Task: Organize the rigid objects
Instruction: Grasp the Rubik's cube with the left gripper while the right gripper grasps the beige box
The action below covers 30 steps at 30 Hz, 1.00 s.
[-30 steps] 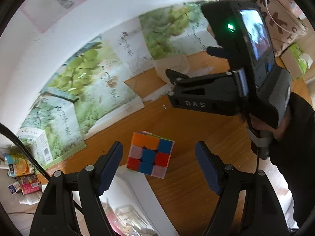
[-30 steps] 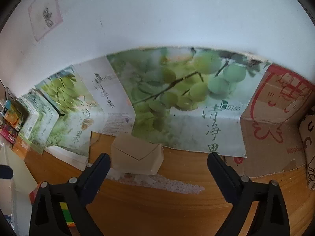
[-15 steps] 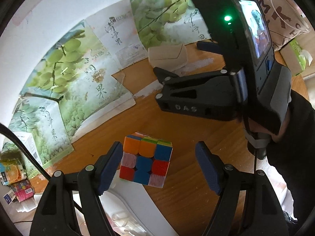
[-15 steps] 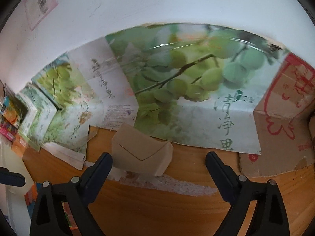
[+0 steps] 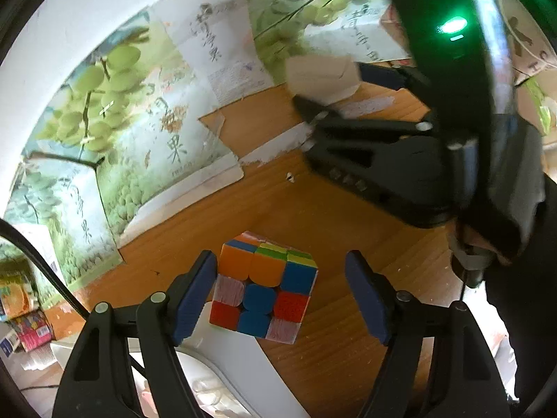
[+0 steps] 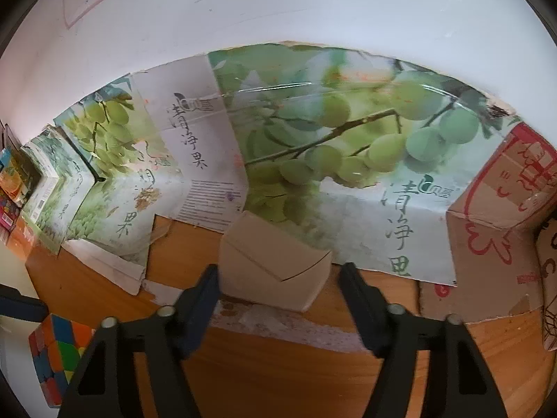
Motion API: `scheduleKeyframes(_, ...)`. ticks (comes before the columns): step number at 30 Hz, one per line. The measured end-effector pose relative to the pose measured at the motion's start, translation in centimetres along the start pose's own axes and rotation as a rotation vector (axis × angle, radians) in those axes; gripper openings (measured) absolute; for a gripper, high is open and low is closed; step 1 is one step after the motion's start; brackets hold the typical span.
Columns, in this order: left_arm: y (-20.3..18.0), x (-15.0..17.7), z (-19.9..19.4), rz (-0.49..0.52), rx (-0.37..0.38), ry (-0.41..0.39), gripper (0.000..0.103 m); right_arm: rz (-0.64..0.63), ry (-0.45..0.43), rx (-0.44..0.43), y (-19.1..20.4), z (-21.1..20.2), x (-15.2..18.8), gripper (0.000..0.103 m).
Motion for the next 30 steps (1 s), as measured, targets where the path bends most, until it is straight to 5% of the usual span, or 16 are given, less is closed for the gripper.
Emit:
scheduleKeyframes(5, 0.7, -0.3, 0.5, -0.022, -0.019, -0.002, 0.064, 0.029, -0.002, -0.021, -1.0, -0.6, 0.1, 0.062)
scheduleKeyframes(30, -0.5, 3.2, -1.6, -0.041, 0.046, -0.043, 0.061, 0.124, -0.051, 0.011, -4.0, -8.4, 3.6, 0.062)
Point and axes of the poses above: each gripper's, at about its wrist camera, not at the fingertips, and z roughly the way its jaws point, y to its left, x to its underside, the point moved 1 cm from there along z, roughly the way its jaws point, and after that the axes turned 8 degrees about -z, right-handed, at the moved point
